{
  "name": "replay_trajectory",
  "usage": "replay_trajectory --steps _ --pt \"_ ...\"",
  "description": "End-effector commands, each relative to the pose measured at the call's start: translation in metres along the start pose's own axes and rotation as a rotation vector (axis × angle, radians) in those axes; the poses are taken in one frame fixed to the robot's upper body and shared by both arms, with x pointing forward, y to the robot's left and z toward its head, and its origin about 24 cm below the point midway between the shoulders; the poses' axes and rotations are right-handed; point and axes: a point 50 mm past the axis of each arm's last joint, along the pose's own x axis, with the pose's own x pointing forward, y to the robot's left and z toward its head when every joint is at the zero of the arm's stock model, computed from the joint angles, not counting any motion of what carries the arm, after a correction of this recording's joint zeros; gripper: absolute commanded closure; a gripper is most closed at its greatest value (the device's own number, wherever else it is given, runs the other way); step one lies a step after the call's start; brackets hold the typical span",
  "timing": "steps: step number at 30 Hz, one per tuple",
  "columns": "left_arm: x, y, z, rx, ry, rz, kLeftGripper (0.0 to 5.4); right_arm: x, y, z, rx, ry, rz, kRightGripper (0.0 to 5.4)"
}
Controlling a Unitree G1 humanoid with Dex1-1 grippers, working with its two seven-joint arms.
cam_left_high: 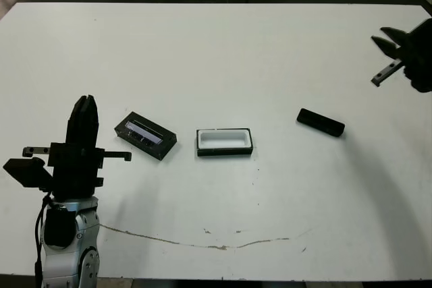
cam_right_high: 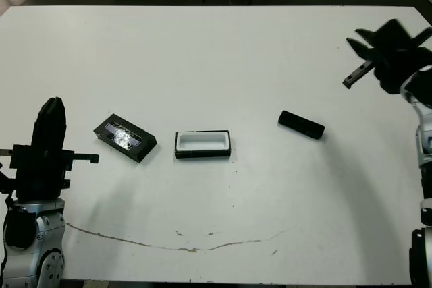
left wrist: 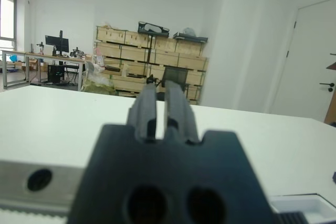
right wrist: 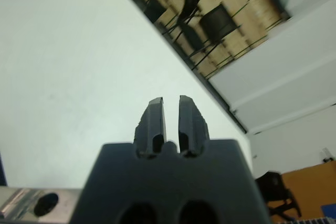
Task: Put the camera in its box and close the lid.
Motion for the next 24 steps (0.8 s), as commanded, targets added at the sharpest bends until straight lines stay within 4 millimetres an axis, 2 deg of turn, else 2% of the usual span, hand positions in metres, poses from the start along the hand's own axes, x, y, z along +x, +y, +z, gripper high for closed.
replay_trajectory --steps 1,13,24 --pt "-0.005 0.004 -0.004 0.016 0.04 0.017 5.39 0.006 0.013 -0.01 -0.021 0.042 0.093 5.4" --pt "-0.005 0.003 -0.002 0.021 0.044 0.02 5.39 0.008 0.02 -0.03 -0.145 0.166 0.216 5.4" --pt "-0.006 0.003 -0.004 0.002 0.048 0.021 5.39 0.005 0.026 -0.033 -0.11 0.201 0.348 5.4"
